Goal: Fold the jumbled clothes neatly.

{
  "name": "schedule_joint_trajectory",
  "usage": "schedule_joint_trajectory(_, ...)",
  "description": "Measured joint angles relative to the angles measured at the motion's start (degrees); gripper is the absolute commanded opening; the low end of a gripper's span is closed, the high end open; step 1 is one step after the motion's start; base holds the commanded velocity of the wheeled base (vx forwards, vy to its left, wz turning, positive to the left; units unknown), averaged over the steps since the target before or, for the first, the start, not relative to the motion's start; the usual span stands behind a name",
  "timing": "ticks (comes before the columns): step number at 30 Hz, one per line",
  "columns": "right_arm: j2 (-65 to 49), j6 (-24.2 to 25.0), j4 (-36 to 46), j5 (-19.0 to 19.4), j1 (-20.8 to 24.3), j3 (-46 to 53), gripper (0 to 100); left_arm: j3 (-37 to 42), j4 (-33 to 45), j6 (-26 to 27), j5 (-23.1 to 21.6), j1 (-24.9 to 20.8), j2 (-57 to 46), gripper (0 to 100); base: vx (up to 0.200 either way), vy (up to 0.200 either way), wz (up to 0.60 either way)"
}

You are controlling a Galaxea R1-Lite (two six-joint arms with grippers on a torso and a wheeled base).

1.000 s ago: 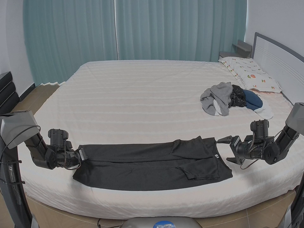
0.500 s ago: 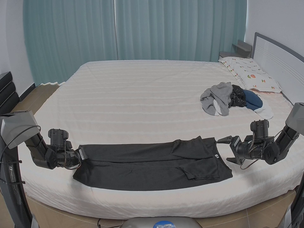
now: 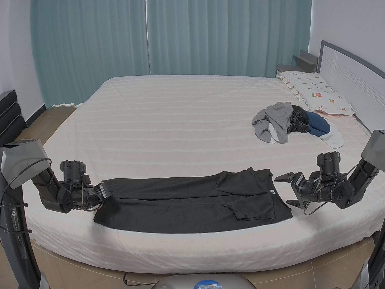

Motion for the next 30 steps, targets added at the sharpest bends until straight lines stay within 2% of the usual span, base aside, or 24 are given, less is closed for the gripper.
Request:
schedule_joint_trajectory(6, 0.00, 0.05, -0.02, 0.00, -0.07, 0.05, 100, -1.66, -0.09, -1.35, 0.15, -0.35, 0.06, 0, 0.000, 0.000, 0.00)
schedule_joint_trajectory(20, 0.00, 0.07, 0.00, 0.07, -0.07, 0.24, 100, -2.32, 0.22, -1.45, 0.41, -2.01, -1.01, 0, 0.000, -0.200, 0.00)
schedule_joint_trajectory(30, 0.00, 0.11, 0.00, 0.11, -0.07, 0.35, 100, -3.21, 2.11, -1.93, 4.61, -5.19, -3.41, 0, 0.000, -0.200, 0.00)
